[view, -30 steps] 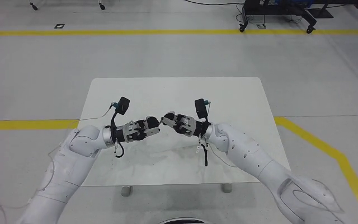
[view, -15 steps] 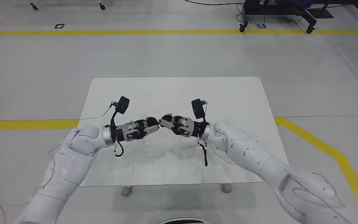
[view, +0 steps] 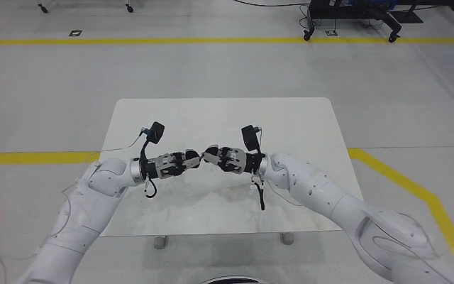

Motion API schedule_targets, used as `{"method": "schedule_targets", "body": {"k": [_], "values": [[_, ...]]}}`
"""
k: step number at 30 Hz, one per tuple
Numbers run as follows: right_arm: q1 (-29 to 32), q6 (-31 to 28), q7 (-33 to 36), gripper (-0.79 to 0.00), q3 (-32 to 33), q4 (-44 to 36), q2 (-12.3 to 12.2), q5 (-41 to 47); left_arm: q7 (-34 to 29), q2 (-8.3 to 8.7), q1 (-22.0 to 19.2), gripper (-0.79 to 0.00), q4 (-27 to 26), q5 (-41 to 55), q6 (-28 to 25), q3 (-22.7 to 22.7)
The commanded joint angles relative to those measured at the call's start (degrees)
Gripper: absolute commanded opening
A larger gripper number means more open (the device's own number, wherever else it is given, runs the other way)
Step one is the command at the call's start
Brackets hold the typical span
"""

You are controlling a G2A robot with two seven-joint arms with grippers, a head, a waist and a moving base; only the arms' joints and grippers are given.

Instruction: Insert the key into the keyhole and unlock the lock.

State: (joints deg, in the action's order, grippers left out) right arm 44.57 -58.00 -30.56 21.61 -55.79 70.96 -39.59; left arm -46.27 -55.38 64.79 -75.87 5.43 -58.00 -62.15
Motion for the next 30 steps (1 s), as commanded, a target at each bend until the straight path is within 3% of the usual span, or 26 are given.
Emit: {"method": "schedule_targets", "body": {"k": [1,16,19,20,23,29,30], "values": [[-0.2,0.0,-0.5,-0.785,-0.1,-0.2,-0.4,-0.5,0.0,0.07,0.0,-0.785,0.0,0.2,0.0,-0.2],[-1.7,0.0,2.1,-0.785,-3.1,-2.2,-3.0,-2.9,0.1,0.39,0.4,-0.785,-0.3,0.0,0.0,-0.9],[-1.9,0.0,2.3,-0.785,-3.6,-2.3,-3.3,-2.4,0.2,0.38,0.5,-0.428,-0.5,-0.6,0.0,-0.9],[-1.9,0.0,2.3,-0.785,-3.7,-2.4,-3.4,-2.2,0.3,0.38,0.5,-0.102,-0.5,-0.9,0.0,-0.9],[-2.1,0.0,2.0,-0.785,-4.0,-2.6,-3.6,-1.7,0.6,0.38,0.6,0.000,-0.6,-1.5,0.0,-0.8],[-2.3,0.0,1.5,-0.785,-4.9,-2.7,-3.7,-0.9,0.9,0.40,0.7,0.000,-0.9,-1.7,0.0,-0.6],[-2.3,0.0,1.6,-0.785,-5.2,-2.6,-3.7,-0.7,0.9,0.41,0.8,-0.074,-1.0,-1.6,0.0,-0.7]]}}
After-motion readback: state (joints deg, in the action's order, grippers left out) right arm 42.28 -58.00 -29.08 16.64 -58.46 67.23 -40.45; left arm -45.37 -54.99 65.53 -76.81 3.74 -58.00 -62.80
